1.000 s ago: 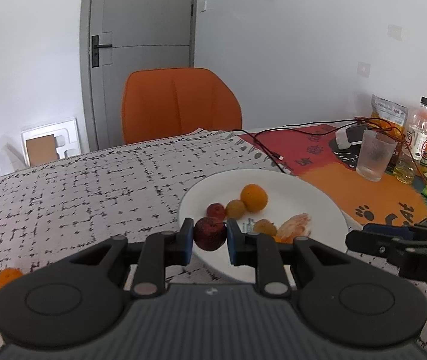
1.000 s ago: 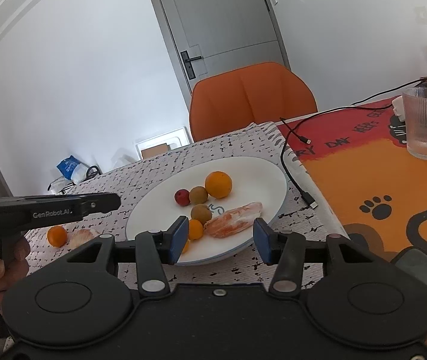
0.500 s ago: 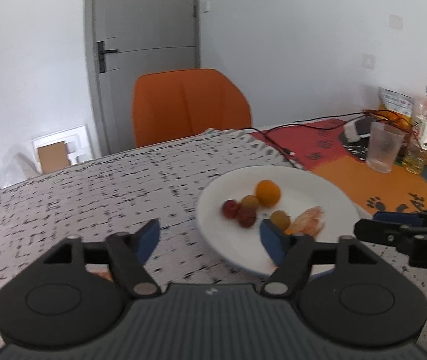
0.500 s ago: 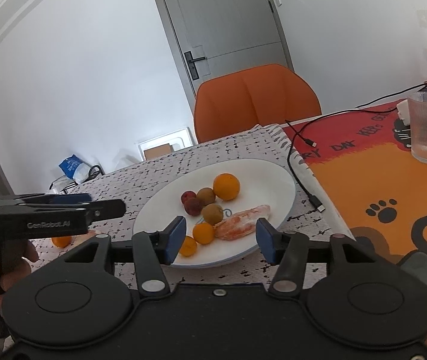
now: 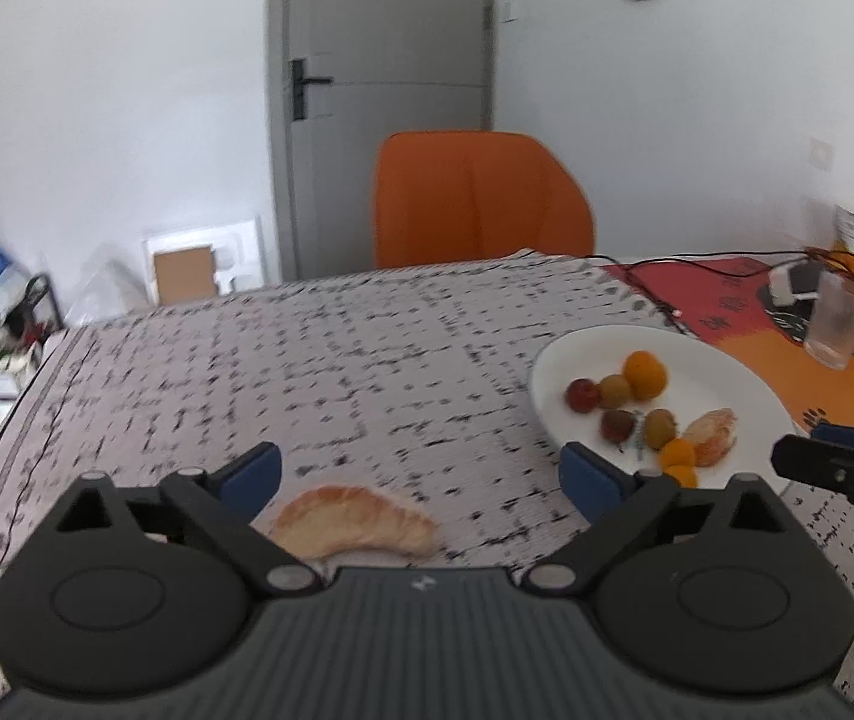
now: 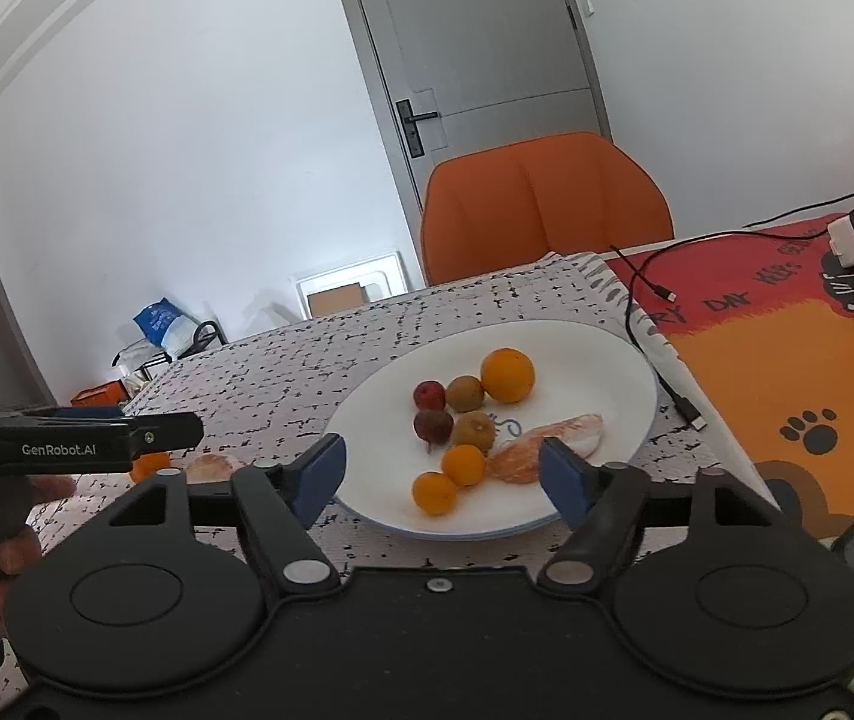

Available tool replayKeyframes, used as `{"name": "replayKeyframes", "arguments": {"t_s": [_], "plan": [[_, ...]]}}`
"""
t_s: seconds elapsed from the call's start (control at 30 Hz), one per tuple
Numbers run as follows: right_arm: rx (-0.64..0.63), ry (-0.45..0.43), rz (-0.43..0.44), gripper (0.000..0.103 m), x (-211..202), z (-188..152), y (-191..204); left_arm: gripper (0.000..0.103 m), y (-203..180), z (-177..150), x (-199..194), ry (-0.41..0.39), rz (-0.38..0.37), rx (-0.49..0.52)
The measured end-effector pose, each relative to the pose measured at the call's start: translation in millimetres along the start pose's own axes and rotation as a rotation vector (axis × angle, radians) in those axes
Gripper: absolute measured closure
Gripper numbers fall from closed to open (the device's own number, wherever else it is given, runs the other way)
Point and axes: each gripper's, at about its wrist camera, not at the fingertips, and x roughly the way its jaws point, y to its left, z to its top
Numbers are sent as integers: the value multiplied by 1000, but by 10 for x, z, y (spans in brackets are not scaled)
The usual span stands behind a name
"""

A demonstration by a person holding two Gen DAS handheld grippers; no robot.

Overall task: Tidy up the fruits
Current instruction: 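Move both open tools back toward the last pomelo segment and orange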

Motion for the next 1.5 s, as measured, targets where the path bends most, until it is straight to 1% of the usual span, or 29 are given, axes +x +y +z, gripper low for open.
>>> {"name": "replayKeyframes", "arguments": {"t_s": [0.07,0.17,0.2,0.23,0.27,0.33,0.43,0.47,0.67,0.8,1.2,1.5], "plan": [[-3,5,6,25,7,-1,36,5,64,-14,-21,5,14,-18],[-15,7,13,19,8,-1,105,5,148,-41,-79,-5,28,-28],[-19,7,16,18,12,-1,126,3,165,-47,-98,-8,30,-29],[-20,6,19,13,14,0,146,0,192,-55,-119,-11,32,-31],[-19,5,21,10,13,-3,161,0,217,-63,-142,-16,33,-33],[-16,2,27,8,13,-8,195,0,258,-79,-174,-18,34,-37],[-13,5,35,1,26,-9,239,0,328,-103,-218,-22,41,-47],[-12,4,37,0,25,-9,257,0,350,-113,-229,-23,41,-52],[-27,12,54,0,60,0,377,0,497,-158,-319,-40,55,-78],[-36,18,65,0,86,-11,457,0,595,-194,-371,-40,67,-89],[-67,31,106,0,128,-54,691,0,867,-289,-516,-35,60,-144],[-90,47,123,0,174,-83,836,0,1020,-372,-598,-34,81,-167]]}}
